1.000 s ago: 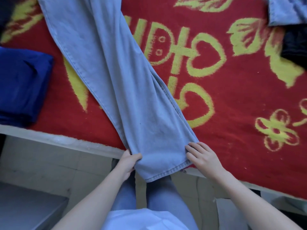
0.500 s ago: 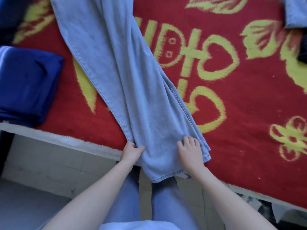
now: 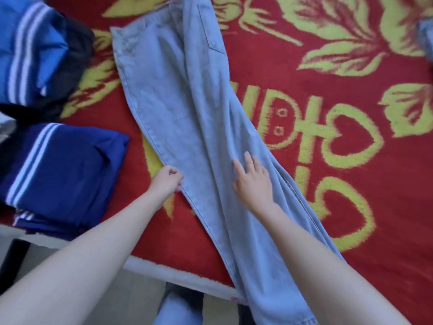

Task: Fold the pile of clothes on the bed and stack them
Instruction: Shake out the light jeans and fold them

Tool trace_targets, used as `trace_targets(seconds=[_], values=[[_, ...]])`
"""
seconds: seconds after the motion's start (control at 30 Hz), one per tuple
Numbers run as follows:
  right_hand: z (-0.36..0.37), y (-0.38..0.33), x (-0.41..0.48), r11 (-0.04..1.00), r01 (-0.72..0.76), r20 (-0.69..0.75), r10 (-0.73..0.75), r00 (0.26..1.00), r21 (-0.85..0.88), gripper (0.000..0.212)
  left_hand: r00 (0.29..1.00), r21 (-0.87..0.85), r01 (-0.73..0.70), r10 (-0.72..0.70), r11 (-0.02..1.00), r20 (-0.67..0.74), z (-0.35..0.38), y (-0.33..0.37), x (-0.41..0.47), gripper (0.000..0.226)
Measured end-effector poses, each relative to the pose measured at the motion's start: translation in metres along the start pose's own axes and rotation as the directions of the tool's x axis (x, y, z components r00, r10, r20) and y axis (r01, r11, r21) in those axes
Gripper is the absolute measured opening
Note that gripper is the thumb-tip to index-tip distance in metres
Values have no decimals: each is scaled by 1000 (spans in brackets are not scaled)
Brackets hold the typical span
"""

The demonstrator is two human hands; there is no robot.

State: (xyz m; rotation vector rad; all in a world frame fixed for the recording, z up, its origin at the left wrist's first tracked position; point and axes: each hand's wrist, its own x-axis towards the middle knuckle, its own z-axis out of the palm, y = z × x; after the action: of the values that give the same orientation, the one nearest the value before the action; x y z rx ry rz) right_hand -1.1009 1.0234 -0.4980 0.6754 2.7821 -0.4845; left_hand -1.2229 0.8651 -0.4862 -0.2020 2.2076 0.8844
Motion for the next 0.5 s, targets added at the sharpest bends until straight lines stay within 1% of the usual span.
trace_targets(seconds=[0.03,0.1,0.17,0.2,0.23,0.33,0.43,0.5], values=[[-1,-10,15,1000,-9,12,9,1000,7,52,1000,16,-21,21,1000,7,-13,5,12,21],[-1,-27,46,999,-33,82,33,996,-2,57,998,60,-58,58,996,8,-42,15,35,17],[1,-42,75,986,-157,187,146,972,47,59,996,86,-84,85,993,-7,-73,29,62,9],[2,-48,87,971,-225,246,200,948,76,63,995,106,-97,100,990,-17,-86,36,78,8],[4,-52,95,964,-257,292,227,929,70,67,993,134,-115,119,984,-24,-97,45,95,10],[13,-58,105,972,-230,350,231,908,-46,75,983,165,-173,179,971,-24,-118,84,142,22],[9,-56,114,961,-275,396,263,880,-28,73,976,115,-219,220,969,3,-115,138,177,26],[6,-56,119,952,-307,426,283,860,-12,68,969,84,-248,246,965,35,-105,174,192,26]])
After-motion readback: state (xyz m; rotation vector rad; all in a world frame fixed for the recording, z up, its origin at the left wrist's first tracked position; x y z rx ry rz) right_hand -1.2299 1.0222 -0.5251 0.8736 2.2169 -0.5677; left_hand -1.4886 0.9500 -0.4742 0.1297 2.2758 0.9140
